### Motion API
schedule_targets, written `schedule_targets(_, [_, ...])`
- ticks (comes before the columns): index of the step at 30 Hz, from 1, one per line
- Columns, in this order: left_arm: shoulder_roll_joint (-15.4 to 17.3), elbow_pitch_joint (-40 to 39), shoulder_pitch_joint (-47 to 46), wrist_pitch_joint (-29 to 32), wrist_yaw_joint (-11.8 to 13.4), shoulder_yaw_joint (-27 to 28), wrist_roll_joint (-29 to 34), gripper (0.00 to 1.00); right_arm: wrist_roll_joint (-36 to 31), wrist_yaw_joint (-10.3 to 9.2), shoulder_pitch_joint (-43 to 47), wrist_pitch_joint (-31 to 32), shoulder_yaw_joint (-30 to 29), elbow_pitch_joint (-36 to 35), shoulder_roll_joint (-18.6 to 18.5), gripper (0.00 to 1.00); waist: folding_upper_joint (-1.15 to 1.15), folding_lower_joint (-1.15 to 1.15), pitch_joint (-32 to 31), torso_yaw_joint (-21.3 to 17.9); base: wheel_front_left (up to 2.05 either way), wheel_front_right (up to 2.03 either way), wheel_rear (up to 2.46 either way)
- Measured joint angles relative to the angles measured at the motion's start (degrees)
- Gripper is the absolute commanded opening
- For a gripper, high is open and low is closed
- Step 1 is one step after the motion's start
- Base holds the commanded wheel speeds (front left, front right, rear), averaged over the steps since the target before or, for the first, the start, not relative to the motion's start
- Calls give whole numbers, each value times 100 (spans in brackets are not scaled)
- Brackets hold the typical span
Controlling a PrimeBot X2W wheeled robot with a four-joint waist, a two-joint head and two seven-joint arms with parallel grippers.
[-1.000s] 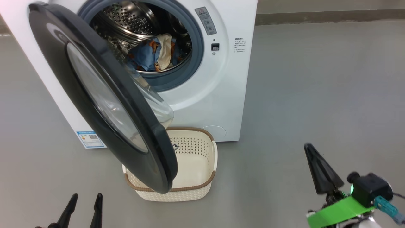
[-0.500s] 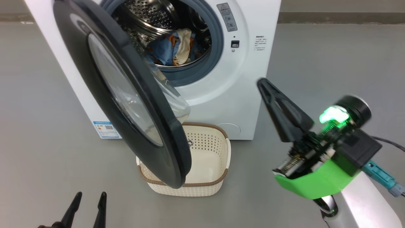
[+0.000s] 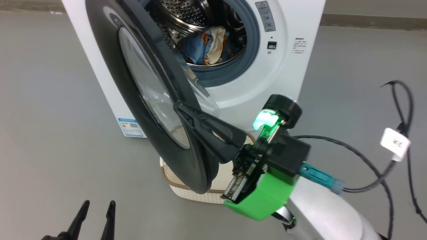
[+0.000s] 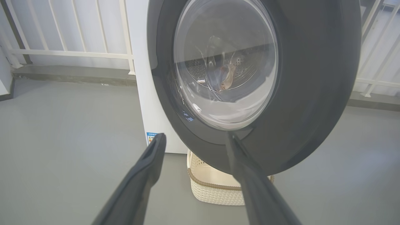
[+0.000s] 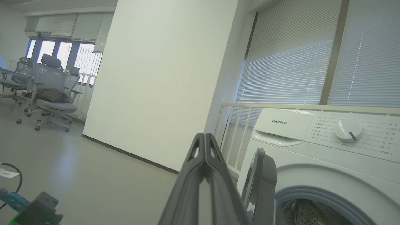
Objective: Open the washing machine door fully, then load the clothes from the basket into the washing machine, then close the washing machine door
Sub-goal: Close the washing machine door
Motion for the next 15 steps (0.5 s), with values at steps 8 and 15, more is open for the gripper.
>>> schedule_targets(8, [2,-22,-98,-1,0,-63,-7,100,283,0,68,1,354,929,200,0,0,0,91,254,0,0,0])
schedule_targets(15, [3,-60,-114,0,0,-62,-15,100,398,0,402,1,541,1368,264,0,0,0,242,331,0,0,0])
